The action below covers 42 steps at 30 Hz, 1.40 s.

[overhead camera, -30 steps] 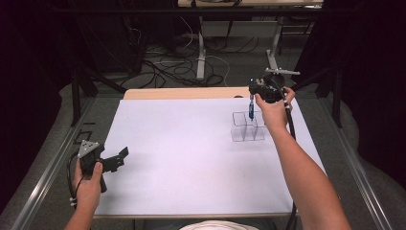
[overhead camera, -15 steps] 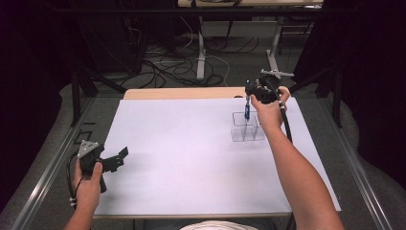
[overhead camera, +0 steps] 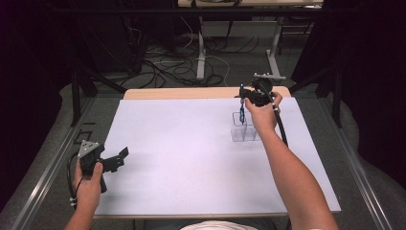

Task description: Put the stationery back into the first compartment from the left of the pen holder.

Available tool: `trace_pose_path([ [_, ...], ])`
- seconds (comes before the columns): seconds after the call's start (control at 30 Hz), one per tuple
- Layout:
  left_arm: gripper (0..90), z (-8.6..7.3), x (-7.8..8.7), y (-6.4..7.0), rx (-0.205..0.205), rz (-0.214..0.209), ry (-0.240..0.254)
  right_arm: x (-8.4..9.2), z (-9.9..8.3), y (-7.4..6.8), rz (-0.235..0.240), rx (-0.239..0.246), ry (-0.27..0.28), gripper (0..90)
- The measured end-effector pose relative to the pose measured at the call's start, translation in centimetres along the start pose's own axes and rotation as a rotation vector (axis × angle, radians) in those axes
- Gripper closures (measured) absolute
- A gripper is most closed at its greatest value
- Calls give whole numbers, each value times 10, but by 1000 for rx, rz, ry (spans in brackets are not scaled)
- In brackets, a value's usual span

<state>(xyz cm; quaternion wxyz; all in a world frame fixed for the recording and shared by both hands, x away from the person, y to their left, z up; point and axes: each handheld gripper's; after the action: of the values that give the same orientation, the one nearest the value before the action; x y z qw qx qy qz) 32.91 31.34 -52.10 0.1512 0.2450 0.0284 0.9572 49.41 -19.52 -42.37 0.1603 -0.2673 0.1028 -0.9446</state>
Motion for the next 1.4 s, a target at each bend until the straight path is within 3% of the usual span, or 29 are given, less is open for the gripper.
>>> trace_pose_path([
  [0.43, 18, 0, 0, 0, 1, -1, 3, -7, -9, -3, 5, 9, -33, 801],
  [1.4, 18, 0, 0, -1, -5, -1, 1, -15, -25, -13, 16, 55, -44, 800],
])
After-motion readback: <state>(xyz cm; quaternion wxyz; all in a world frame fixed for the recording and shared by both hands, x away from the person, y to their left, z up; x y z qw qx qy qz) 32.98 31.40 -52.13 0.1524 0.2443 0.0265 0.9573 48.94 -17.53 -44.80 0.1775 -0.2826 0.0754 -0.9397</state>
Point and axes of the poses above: each handheld gripper's, and its own axes: x roughly backward along the jaws, z roughly out of its top, y roughly to its right, and after that the axes turned 2 degrees about -x, right-handed
